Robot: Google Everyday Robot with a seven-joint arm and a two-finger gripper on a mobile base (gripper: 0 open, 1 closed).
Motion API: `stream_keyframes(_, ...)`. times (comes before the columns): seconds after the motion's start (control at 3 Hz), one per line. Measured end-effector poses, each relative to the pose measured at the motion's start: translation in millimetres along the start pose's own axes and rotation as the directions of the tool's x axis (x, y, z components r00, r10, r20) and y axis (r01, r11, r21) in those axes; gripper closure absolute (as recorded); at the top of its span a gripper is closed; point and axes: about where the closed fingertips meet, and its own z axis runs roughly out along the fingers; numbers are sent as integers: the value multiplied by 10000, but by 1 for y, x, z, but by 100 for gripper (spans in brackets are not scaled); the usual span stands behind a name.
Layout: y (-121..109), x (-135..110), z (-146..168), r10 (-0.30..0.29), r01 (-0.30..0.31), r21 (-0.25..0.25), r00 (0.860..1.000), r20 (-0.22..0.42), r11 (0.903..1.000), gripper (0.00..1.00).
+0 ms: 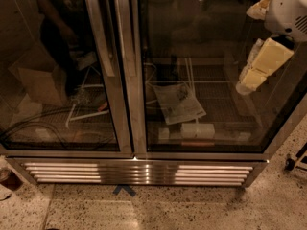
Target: Place 7up can into top drawer
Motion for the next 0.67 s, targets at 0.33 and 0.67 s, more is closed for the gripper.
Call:
stream_keyframes(0.33,-25,-9,9,-368,358,-850,9993,-107,9957,0)
stream_keyframes(0.67,-25,-14,12,-801,788,-1997,9968,13,9767,0)
